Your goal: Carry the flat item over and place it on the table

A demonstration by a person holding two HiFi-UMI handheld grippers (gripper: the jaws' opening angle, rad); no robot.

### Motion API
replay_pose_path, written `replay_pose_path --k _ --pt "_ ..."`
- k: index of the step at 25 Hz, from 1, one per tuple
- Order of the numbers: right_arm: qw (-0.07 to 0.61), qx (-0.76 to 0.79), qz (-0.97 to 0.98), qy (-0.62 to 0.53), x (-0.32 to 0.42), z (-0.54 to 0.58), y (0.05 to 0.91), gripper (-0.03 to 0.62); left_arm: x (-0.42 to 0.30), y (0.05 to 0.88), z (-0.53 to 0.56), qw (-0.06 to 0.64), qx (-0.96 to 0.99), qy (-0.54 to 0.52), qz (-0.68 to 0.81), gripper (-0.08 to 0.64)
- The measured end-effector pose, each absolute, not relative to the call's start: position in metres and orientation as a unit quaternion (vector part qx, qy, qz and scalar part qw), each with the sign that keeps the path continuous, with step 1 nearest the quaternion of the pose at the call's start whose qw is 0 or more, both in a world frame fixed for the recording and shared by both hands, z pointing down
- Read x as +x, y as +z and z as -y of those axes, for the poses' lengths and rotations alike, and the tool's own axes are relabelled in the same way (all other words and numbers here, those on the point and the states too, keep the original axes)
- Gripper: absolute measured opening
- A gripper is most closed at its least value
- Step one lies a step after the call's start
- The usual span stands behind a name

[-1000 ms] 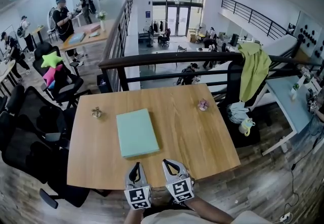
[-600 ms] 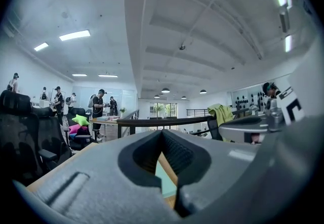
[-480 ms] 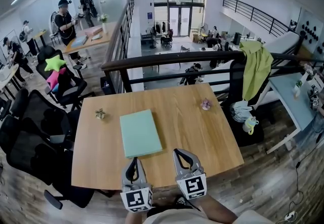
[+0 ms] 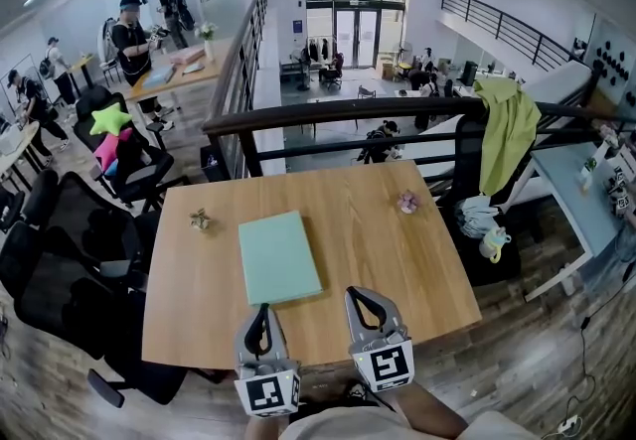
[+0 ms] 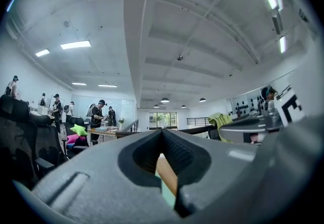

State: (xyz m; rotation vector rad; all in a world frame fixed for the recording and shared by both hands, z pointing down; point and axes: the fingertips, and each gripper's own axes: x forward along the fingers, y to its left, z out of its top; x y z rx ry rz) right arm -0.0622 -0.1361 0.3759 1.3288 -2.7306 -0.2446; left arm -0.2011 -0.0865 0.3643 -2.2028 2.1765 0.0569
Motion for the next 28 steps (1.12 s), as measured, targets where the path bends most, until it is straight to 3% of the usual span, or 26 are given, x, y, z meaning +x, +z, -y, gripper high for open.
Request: replay_pose_path --k 28 --pt "0.04 0.43 0.897 -0.093 -0.061 0.126 0.362 0.011 -0.188 0.363 0.082 0.014 -0.727 0.021 -0.686 0.002"
